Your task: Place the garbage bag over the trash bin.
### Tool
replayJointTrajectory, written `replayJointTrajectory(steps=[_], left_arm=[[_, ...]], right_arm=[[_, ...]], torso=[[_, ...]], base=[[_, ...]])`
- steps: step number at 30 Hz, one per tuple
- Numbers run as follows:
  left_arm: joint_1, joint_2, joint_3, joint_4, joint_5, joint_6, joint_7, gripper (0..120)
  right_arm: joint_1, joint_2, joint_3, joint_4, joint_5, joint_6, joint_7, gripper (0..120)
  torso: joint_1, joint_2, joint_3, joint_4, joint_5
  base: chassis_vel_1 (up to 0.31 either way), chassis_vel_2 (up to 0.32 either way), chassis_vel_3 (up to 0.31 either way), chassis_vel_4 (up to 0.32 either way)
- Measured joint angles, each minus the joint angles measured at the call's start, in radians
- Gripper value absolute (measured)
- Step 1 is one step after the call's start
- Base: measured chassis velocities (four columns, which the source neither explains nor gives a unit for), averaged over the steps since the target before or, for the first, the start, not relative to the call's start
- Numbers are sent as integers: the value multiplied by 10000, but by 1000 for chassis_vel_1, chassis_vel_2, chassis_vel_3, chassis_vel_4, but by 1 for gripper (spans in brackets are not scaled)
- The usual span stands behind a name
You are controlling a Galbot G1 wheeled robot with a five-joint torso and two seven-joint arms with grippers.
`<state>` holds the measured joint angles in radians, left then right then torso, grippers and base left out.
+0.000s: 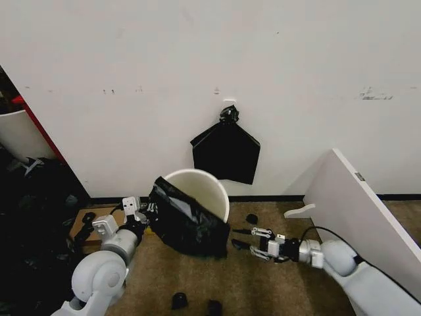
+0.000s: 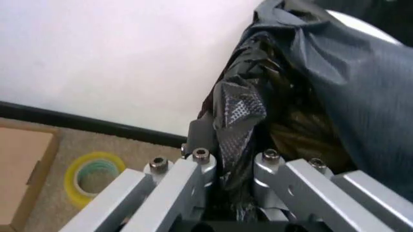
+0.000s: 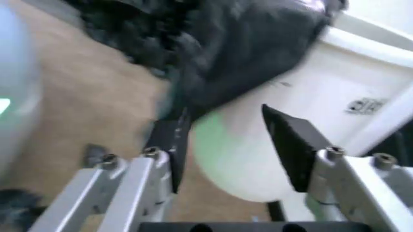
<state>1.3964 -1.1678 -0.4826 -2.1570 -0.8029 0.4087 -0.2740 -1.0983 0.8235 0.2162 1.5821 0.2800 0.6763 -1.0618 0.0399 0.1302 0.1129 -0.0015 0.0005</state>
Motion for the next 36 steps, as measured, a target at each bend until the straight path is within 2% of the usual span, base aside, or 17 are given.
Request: replayJointTrajectory(steps=[1,4,5,7,8,10,12,13,14,15,19,21,22,24,29,30,36], left_arm=[[0,0,0,0,0,0,0,4],[-2,-43,81,138,225,-94,6,4],[6,-77,119,187,404,-178,46,4],[57,-136,178,239,726,-333,153,4],[57,-136,178,239,726,-333,153,4],[127,-197,229,244,968,-456,246,4],[162,-235,264,248,1110,-529,297,4],[190,-294,324,285,1404,-681,402,4],[203,-340,368,332,1646,-843,509,4],[203,-340,368,332,1646,-843,509,4],[281,-510,520,650,2462,-1895,1201,4],[339,-544,535,685,2583,-2169,1462,4],[339,-544,535,685,2583,-2169,1462,4],[398,-552,540,677,2631,-2281,1619,4],[461,-540,547,609,2706,-2343,1719,4],[461,-540,547,609,2706,-2343,1719,4],[453,-547,549,551,2678,-2300,1690,4]], right_arm=[[0,0,0,0,0,0,0,47],[6,118,997,262,360,-308,-1041,58],[-20,159,1302,480,591,-408,-1065,64],[-183,178,1411,1044,989,-529,-288,72],[-183,178,1411,1044,989,-529,-288,72],[-468,180,1123,1853,964,-694,1501,80],[-677,176,911,2372,756,-938,2470,84],[-1116,166,489,3276,287,-1554,4129,93],[-1347,166,122,3790,-10,-2079,5127,96],[-1347,166,122,3790,-10,-2079,5127,96],[-1500,406,-2429,5280,-1470,-5015,9500,100],[-1200,707,-3305,5337,-1939,-5962,10687,95],[-1200,707,-3305,5337,-1939,-5962,10687,95],[-932,999,-3718,5144,-2323,-6281,11120,88],[-661,1551,-4078,4712,-3010,-6730,11406,68],[-661,1551,-4078,4712,-3010,-6730,11406,68],[-615,1736,-4104,4482,-3841,-6993,11343,43]], torso=[[0,0,0,0,0],[0,0,0,1,-2],[0,0,0,2,-2],[0,0,0,-1,-6],[0,0,0,-1,-6],[0,0,0,1,-3],[0,0,0,7,-1],[0,0,0,4,-6],[-1,0,0,-3,-6],[-1,0,0,-3,-6],[-1,1,0,0,-8],[-1,0,0,2,-4],[-1,0,0,2,-4],[-1,0,0,3,-5],[-1,0,0,2,-4],[-1,0,0,2,-4],[1,0,1,1,-5]], base=[[0,0,0,0],[0,0,0,0],[0,0,0,0],[0,0,0,0],[0,0,0,0],[0,0,0,0],[0,0,0,0],[0,0,0,0],[0,0,0,0],[0,0,0,0],[0,0,0,0],[0,0,0,0],[0,0,0,0],[0,0,0,0],[0,0,0,0],[0,0,0,0],[0,0,0,0]])
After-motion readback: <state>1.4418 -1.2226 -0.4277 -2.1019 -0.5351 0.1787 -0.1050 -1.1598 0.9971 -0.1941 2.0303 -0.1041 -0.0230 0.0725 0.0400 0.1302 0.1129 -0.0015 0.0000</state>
